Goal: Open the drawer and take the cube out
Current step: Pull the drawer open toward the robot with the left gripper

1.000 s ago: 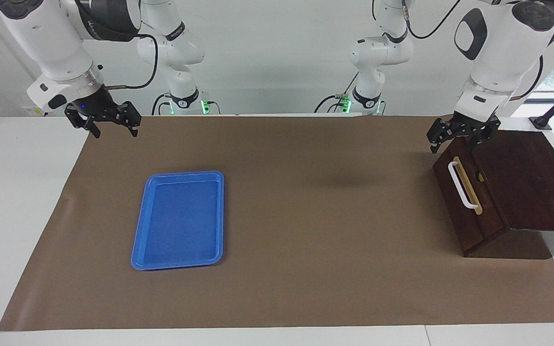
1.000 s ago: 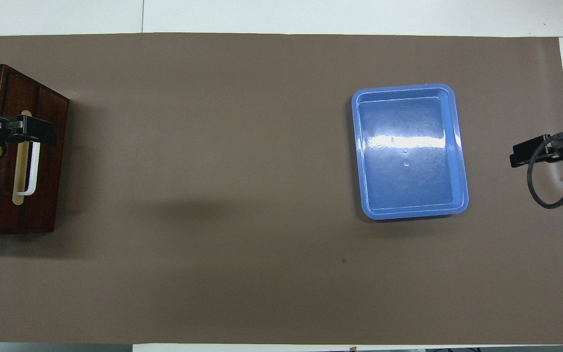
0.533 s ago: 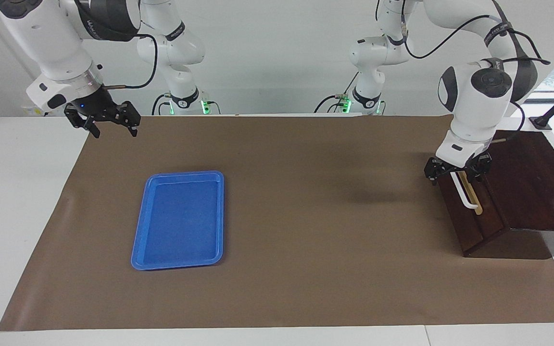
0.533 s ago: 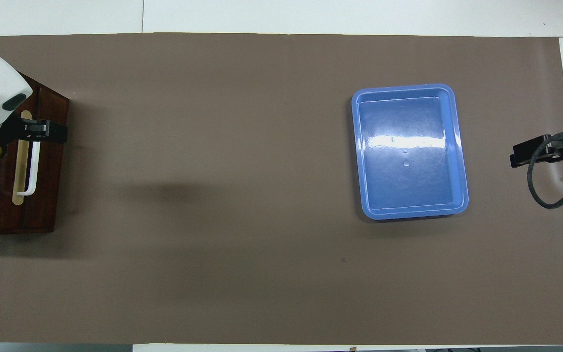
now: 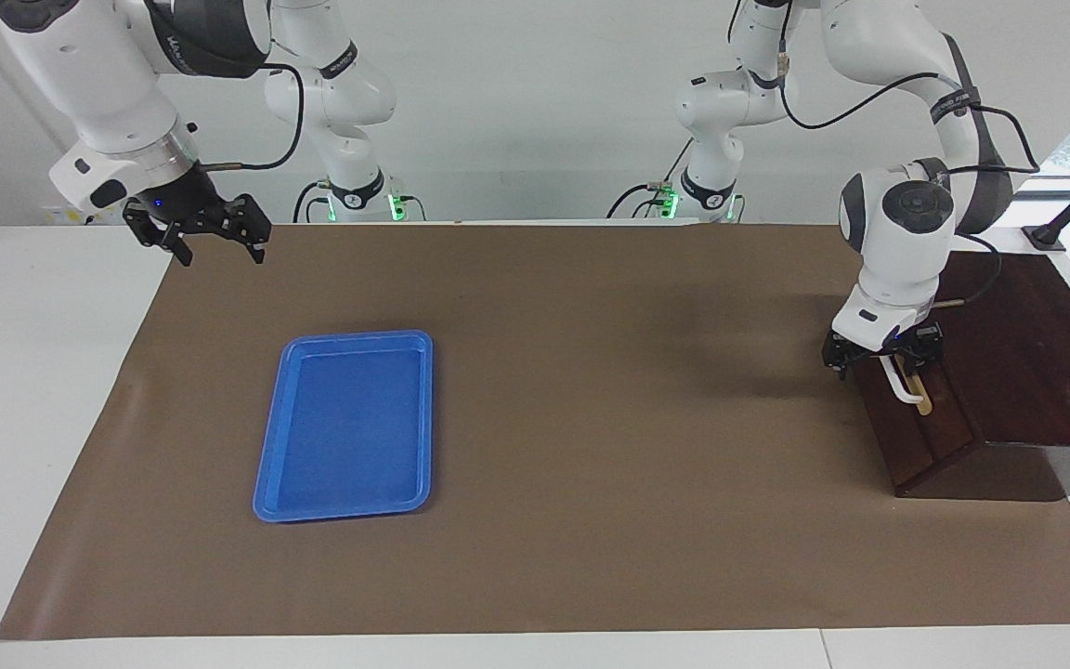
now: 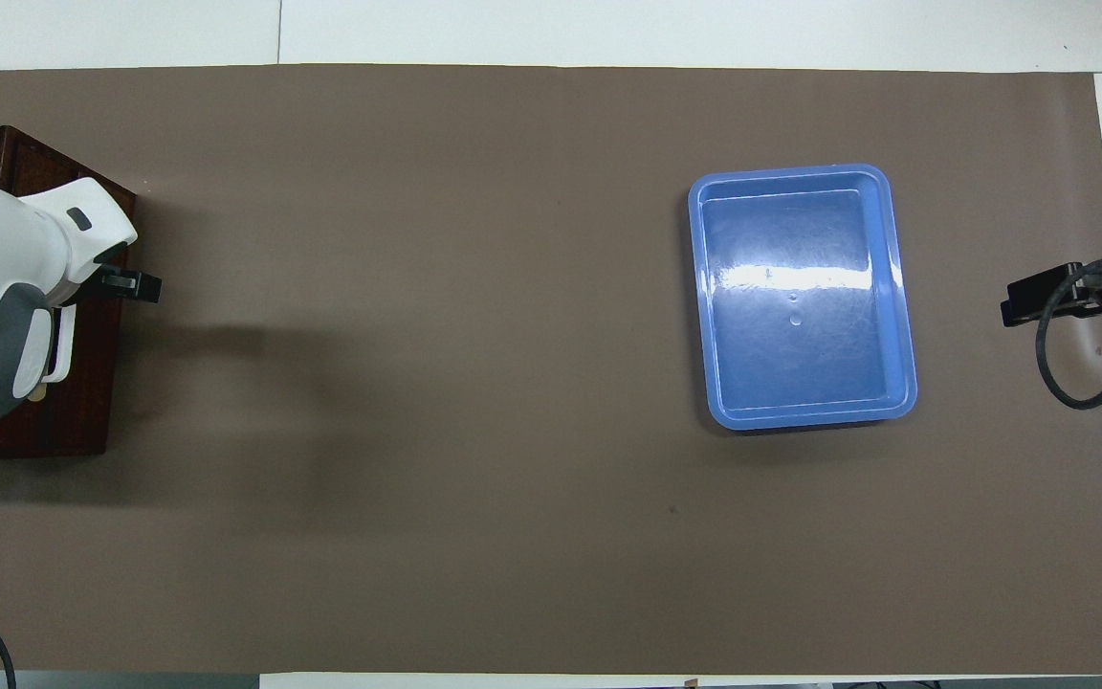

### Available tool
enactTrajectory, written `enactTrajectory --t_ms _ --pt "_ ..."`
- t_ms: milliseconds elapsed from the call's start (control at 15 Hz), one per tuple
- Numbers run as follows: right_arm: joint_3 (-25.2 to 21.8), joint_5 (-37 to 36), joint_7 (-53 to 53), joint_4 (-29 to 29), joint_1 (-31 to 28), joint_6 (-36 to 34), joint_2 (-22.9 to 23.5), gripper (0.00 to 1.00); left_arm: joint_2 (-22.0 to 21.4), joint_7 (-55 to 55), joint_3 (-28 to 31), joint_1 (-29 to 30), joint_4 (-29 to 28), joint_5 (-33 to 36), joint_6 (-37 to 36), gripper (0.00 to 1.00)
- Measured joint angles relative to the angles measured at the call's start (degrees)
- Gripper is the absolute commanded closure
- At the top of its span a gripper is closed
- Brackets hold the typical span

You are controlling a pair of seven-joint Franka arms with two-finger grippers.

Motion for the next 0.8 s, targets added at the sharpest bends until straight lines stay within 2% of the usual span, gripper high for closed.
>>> enactTrajectory --t_ms 400,800 --pt "-0.02 0.0 0.0 0.06 0.0 0.0 -0.01 0.0 0.0 -0.9 -0.24 -0.45 -2.62 0.17 3.22 0.0" --pt "-0.14 0.0 0.03 0.42 -0.06 0.05 -0.03 0.0 -0.06 -13.2 -1.03 -8.94 -2.63 0.18 1.94 0.0"
